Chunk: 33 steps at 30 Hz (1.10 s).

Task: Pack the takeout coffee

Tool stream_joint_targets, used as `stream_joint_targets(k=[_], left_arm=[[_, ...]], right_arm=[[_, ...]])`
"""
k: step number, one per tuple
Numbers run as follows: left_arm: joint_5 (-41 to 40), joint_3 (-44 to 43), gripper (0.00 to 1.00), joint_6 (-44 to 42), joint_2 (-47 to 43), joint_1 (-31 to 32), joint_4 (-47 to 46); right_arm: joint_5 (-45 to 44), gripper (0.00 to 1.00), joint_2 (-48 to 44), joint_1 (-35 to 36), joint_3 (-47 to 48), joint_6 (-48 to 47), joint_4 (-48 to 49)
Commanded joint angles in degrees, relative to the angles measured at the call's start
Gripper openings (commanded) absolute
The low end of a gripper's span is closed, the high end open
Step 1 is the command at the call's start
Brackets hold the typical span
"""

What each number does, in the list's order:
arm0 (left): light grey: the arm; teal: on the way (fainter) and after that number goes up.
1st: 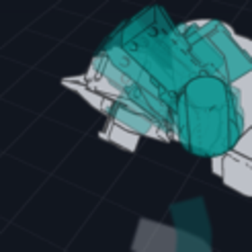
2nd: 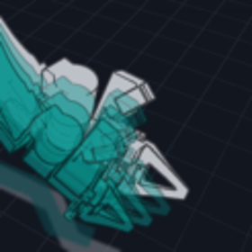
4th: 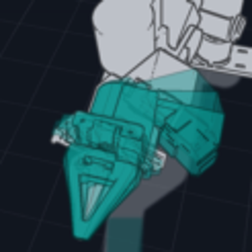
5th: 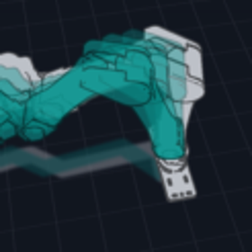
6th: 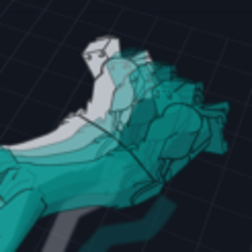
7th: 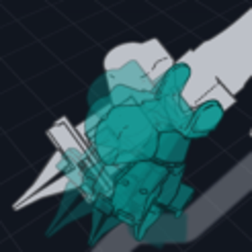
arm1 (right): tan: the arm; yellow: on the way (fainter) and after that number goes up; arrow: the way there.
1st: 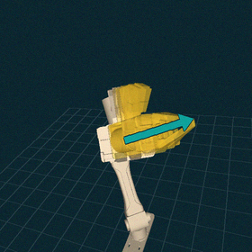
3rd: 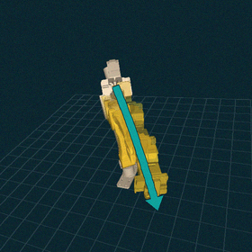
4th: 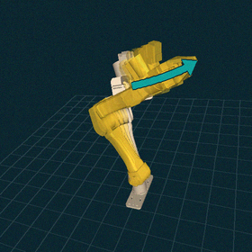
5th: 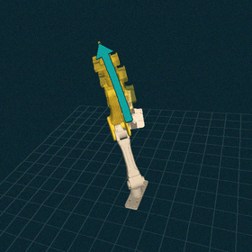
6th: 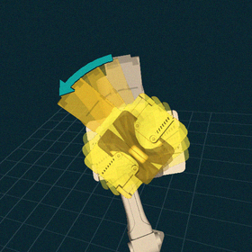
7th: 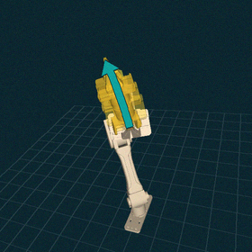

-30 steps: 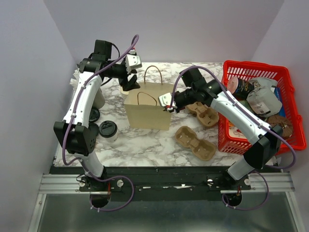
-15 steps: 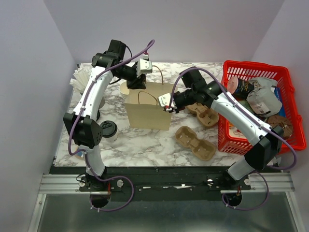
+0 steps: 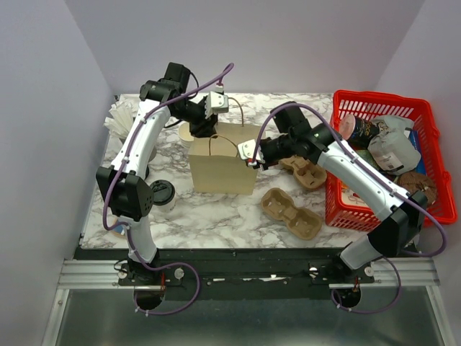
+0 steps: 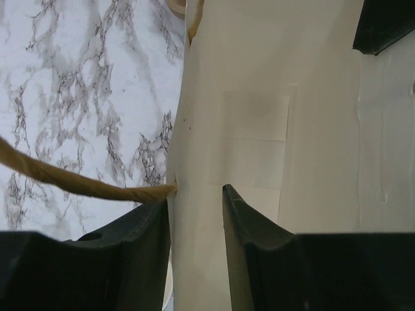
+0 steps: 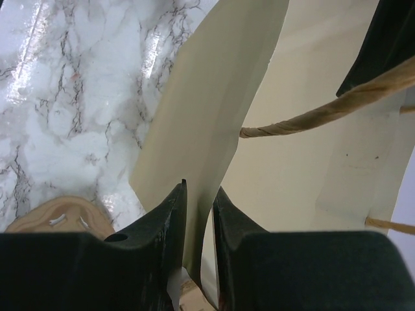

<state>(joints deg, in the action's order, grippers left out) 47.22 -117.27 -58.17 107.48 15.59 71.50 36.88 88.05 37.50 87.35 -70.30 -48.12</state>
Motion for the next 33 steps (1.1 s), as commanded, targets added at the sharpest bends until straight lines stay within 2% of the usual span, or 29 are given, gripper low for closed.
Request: stream_joint_targets(k=[1,5,11,15,18,22,24,26,28,31,33], left_arm=[[2.43,-4.27,0.40,-0.36,1.85,0.58,1.53],[4.54,-4.28,0.35,0.43,1.77,0.75,1.45],[6.04,-2.00,0.34,0.34,1.42,0.93,0.40],[6.13,-0.85,0.31,2.18,1.41,1.19,-2.24],[6.57,-1.90,0.24,3.06,2.29,1.37,-2.69],[6.74,-2.70,0.10,3.68,2.38,1.54,-2.60],[6.66,-2.61,0.06,4.12,1.94,1.54,-2.69],[6.39,-1.82,0.02,4.38,1.24,1.54,-2.69],[5.78,0.01,0.00,5.17,-0.34,1.54,-3.12],[4.02,4.48,0.00,9.29,-3.93,1.63,-7.07],[2.88,7.31,0.00,11.49,-7.09,1.63,-11.02]], right_arm=[[-1.29,0.30,-1.30,0.56,-0.87,0.61,0.75],[-1.20,0.30,-1.39,0.56,-1.04,1.04,0.74],[-1.29,0.30,-0.69,0.65,-0.60,2.01,1.01],[-1.46,0.30,-0.42,0.82,0.10,1.92,0.57],[-1.82,0.30,-0.25,0.91,0.19,1.92,0.40],[-2.60,0.31,-0.33,0.91,0.19,2.36,-0.31],[-4.09,0.33,-0.95,0.91,0.19,3.15,-0.75],[-6.80,0.44,-2.00,0.82,1.41,6.92,-1.01],[-7.96,0.62,-4.63,0.13,2.12,11.39,-1.27],[-9.89,0.70,-10.41,-1.02,2.13,17.88,-2.33],[-13.05,0.72,-13.77,-1.28,-1.19,21.51,-2.77]])
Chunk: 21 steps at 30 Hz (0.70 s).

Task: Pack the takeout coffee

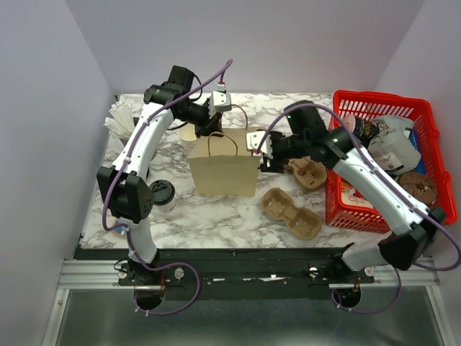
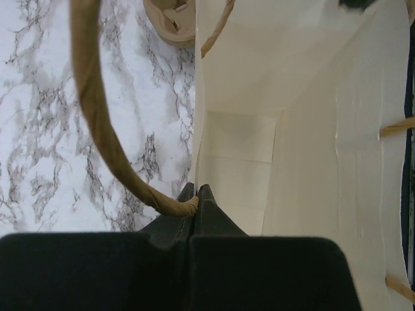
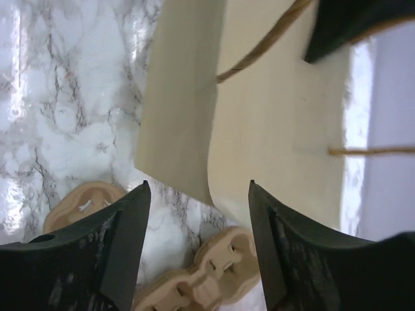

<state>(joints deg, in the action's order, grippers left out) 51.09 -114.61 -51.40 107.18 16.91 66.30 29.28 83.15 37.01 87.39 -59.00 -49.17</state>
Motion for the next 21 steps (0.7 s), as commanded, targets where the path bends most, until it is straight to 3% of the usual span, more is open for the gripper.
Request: stream_joint_targets(k=[1,5,8,11,21], left_arm=[[-1.86,7.00,0.00,6.64,-7.67,0.41,-6.88],[-4.06,11.84,0.00,13.58,-11.28,0.41,-11.18],[-5.03,17.46,0.00,21.13,-14.79,0.41,-14.69],[-6.70,23.79,0.00,24.84,-19.63,0.41,-18.39],[-7.94,27.86,0.00,29.07,-22.54,0.32,-19.72]], right_arm=[[-6.50,0.73,-12.37,-1.06,-3.00,12.92,-1.90],[-9.85,0.72,-18.19,-2.03,-12.14,18.91,-6.11],[-10.03,0.71,-17.50,-2.12,-17.07,23.40,-11.99],[-9.76,0.69,-18.03,-3.18,-23.21,24.46,-10.70],[-17.14,0.55,-6.08,-3.53,-26.04,34.03,-5.16]])
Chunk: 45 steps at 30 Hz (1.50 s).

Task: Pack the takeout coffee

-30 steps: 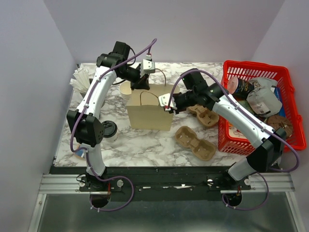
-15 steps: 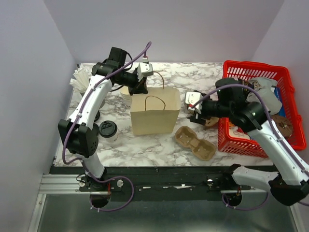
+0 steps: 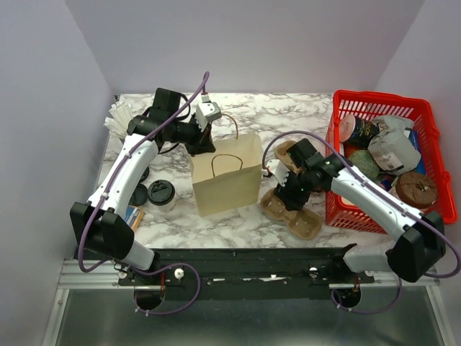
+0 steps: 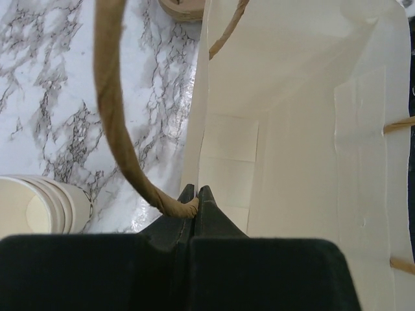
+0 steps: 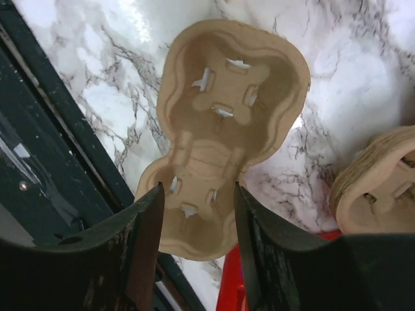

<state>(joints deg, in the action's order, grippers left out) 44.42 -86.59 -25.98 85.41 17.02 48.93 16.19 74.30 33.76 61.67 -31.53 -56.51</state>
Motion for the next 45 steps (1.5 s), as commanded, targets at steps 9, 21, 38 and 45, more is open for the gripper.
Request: stream_joint_targets(k=[9,21,38,45], left_arm=[[-3.90,0.28,0.00,6.55,-0.50,-0.31,-4.28],[-4.08,-0.07,0.00,6.64,1.43,-5.59,-3.84],[-1.27,0.54,0.00,7.43,2.22,-7.35,-3.58],[-0.57,0.54,0.00,7.61,2.22,-7.44,-3.58]], right_arm=[[-3.71,0.52,6.56,-0.27,-2.08,12.54,1.41],[-3.09,0.51,4.70,-0.27,-3.57,13.78,0.86],[-4.49,0.58,14.29,-0.27,-2.96,14.30,3.34],[-5.64,0.59,16.14,-0.27,-2.43,14.39,3.86]])
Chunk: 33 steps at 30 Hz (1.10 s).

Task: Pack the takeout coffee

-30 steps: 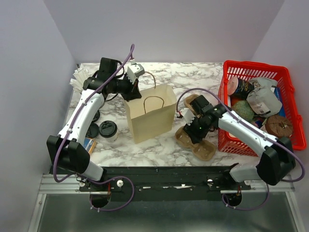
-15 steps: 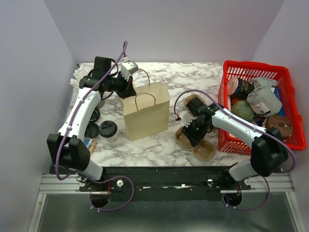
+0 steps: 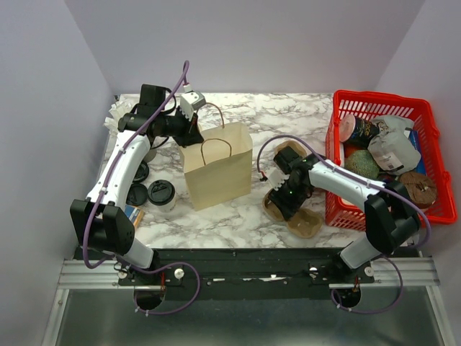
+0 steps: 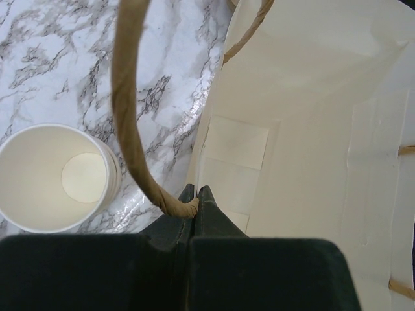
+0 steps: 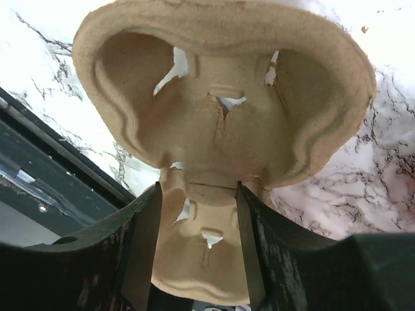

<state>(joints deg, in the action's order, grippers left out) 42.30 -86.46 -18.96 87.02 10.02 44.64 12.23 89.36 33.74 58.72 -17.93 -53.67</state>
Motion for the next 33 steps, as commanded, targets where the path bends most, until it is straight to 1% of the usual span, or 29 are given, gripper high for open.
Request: stream_joint_targets(k=[1,8,12,27,33], left_arm=[[1.64,0.41,0.00,0.59,0.60,-0.44,0.71],[2.26,0.41,0.00,1.21,0.87,-0.44,0.45],[2.52,0.50,0.00,1.38,0.95,-0.44,0.18],[2.61,1.20,0.00,1.47,0.34,-0.70,0.45],[2.87,1.20,0.00,2.00,0.51,-0.71,-0.17]], right_arm=[[-2.12,0.59,1.16,-0.25,0.43,0.97,1.37],[-4.40,0.58,0.20,-0.25,3.24,1.15,0.76],[-5.20,0.59,0.46,-0.25,1.50,0.88,1.46],[-2.30,0.59,-1.03,-0.16,0.34,1.41,-0.30],[-2.21,0.60,0.11,-0.16,0.34,1.67,0.49]])
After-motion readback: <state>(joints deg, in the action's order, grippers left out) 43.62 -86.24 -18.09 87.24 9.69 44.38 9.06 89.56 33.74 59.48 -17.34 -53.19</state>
